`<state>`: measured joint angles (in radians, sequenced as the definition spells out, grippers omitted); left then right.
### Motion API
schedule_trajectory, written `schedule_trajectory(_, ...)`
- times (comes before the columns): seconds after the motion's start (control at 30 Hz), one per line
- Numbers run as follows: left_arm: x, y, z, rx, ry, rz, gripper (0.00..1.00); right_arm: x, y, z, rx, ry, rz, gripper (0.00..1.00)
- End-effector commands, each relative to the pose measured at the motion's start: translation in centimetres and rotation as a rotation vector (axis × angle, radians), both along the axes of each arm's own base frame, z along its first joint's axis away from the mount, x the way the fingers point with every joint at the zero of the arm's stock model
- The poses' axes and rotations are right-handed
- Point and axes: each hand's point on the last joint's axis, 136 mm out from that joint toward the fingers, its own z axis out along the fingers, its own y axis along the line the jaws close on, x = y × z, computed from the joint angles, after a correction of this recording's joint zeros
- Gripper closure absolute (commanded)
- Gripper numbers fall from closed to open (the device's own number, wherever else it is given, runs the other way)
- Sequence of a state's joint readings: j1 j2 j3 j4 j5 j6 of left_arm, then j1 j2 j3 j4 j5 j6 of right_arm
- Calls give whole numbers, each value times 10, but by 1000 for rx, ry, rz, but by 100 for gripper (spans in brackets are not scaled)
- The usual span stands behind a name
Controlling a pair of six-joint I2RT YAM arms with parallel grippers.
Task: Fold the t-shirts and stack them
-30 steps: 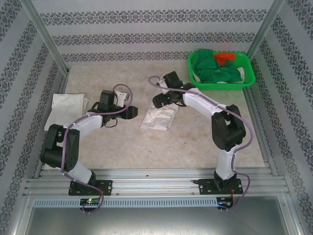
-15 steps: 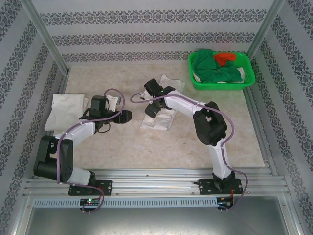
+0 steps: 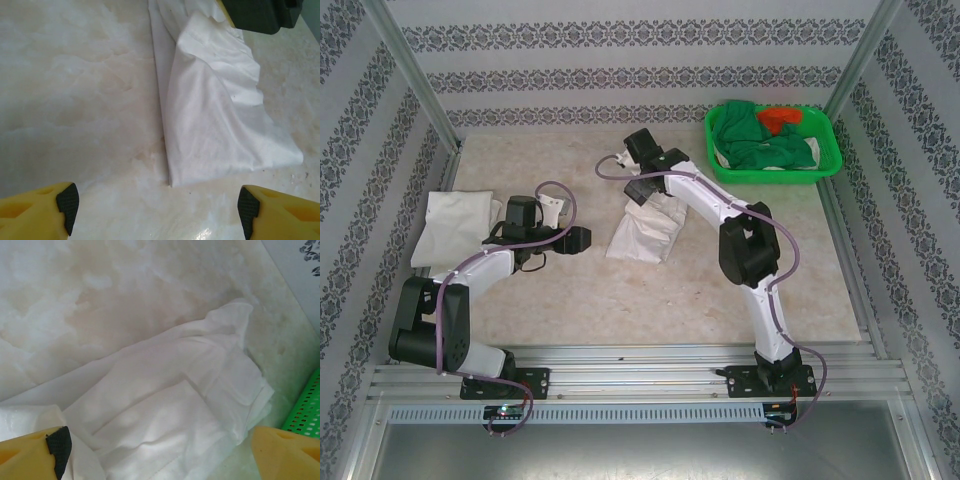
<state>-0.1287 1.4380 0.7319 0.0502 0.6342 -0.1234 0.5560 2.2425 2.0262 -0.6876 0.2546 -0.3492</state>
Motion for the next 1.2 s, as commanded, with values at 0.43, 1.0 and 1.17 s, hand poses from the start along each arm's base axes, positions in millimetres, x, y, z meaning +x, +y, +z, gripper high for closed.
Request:
schedule_trajectory(0.43, 11, -17, 7, -40, -51, -95, 13, -58, -28, -44, 40, 162, -131, 7)
schedule_trajectory(1.0, 20, -21, 10, -37, -57, -106, 12, -13, -76, -36, 142, 229, -434, 8)
schedule_trajectory(1.17, 25, -21, 14, -35, -78, -101, 11, -39, -54, -9, 234, 197, -277, 7)
